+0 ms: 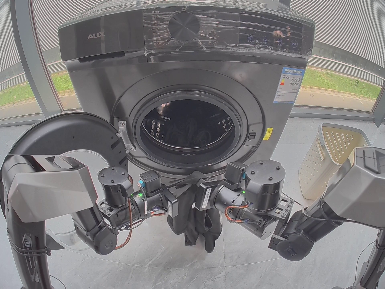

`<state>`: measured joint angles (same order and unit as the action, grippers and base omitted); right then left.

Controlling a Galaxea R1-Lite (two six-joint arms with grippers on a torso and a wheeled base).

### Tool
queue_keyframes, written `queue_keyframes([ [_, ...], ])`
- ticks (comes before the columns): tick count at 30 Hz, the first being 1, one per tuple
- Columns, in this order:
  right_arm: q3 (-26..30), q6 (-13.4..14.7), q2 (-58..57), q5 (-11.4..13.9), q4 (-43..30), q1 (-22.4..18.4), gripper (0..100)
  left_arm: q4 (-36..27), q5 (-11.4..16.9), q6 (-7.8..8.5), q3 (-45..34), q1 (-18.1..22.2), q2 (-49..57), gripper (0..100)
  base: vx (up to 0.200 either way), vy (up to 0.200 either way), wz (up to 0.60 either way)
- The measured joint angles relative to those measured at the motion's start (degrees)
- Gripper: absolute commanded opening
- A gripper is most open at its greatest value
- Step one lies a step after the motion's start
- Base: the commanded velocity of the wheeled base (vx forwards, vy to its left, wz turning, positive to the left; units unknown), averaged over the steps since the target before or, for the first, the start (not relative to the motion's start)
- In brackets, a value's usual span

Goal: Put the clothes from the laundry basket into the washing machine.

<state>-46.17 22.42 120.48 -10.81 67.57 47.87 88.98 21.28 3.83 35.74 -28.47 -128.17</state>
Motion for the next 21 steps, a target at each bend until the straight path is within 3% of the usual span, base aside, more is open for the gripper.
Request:
queue_keyframes([
  [8,0.1,0.0,0.4,0.2,0.4,0.0,0,0.0,0.0,0.02,0.1,0.4,-0.1,0,0.0,0.0,0.0],
  [9,0.1,-0.1,0.4,0.2,0.6,0.0,100,0.0,0.0,0.02,0.1,0.4,0.0,0,0.0,0.0,0.0],
  [21,2.2,-1.3,1.1,-0.1,1.9,-3.0,100,0.0,-0.8,0.0,0.6,3.7,2.2,0,0.0,0.0,0.0],
])
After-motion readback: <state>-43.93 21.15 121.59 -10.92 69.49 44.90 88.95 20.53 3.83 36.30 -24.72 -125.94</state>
